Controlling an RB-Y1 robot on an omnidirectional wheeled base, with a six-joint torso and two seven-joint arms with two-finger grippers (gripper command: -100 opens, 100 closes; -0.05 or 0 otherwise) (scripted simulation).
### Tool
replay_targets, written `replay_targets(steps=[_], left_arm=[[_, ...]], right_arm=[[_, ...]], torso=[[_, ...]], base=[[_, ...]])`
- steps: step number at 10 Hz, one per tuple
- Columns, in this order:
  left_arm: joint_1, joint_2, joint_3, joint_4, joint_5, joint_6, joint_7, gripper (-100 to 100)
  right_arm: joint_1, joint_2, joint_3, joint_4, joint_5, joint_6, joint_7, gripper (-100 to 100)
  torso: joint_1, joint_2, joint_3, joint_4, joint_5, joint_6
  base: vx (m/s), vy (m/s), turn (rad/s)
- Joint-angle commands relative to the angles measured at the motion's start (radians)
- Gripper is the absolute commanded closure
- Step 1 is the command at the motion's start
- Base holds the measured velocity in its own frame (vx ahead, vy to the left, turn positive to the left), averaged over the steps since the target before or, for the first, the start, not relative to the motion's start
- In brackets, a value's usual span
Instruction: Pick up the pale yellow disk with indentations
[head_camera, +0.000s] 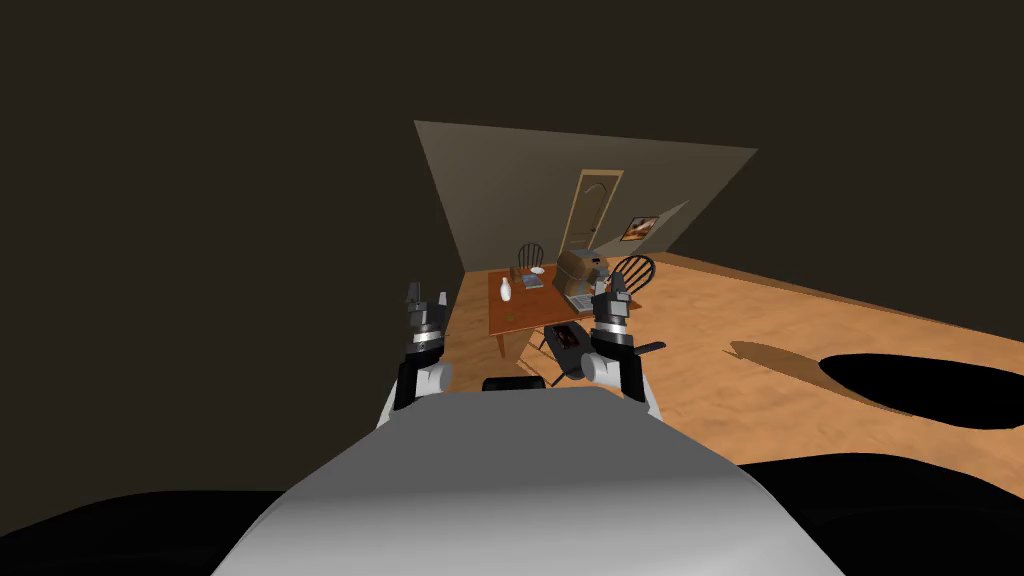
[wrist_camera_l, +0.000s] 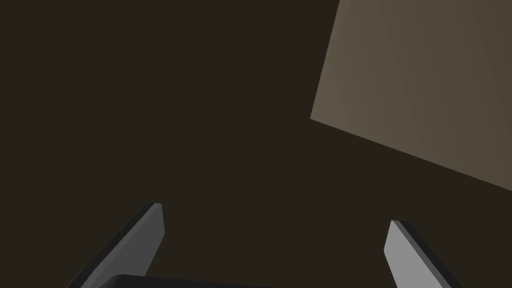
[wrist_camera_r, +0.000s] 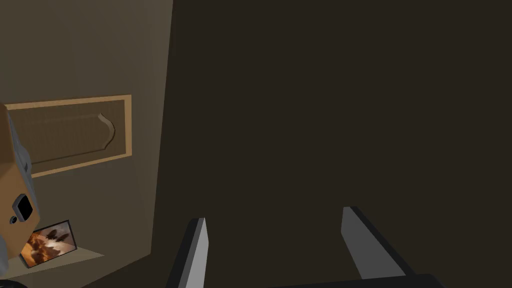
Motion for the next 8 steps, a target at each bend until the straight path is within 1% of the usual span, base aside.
replay_targets(steps=[1, 2, 4, 7, 8], left_arm=[[-0.018, 0.031, -0.002, 0.016, 0.008, 0.020, 0.006, -100], [-0.044, 0.056, -0.004, 0.041, 0.019, 0.049, 0.015, -100], [-0.081, 0.076, -0.005, 0.077, 0.034, 0.092, 0.027, -100], [-0.151, 0.096, -0.003, 0.148, 0.061, 0.180, 0.050, -100], [-0.151, 0.096, -0.003, 0.151, 0.061, 0.180, 0.050, -100]], right_arm=[[0.000, 0.000, 0.000, 0.000, 0.000, 0.000, 0.000, 0], [0.000, 0.000, 0.000, 0.000, 0.000, 0.000, 0.000, 0], [0.000, 0.000, 0.000, 0.000, 0.000, 0.000, 0.000, 0], [0.000, 0.000, 0.000, 0.000, 0.000, 0.000, 0.000, 0], [0.000, 0.000, 0.000, 0.000, 0.000, 0.000, 0.000, 0]], torso=[[0.000, 0.000, 0.000, 0.000, 0.000, 0.000], [0.001, 0.000, 0.000, 0.000, 0.000, 0.000], [0.003, -0.002, -0.001, 0.000, 0.001, 0.000], [0.003, -0.002, -0.001, 0.000, 0.001, 0.000], [0.003, -0.002, -0.001, 0.000, 0.001, 0.001]], base=[[0.006, 0.009, -0.138], [0.021, 0.033, -0.326], [0.018, 0.043, -0.273], [0.019, 0.041, -0.281], [0.014, 0.035, -0.104]])
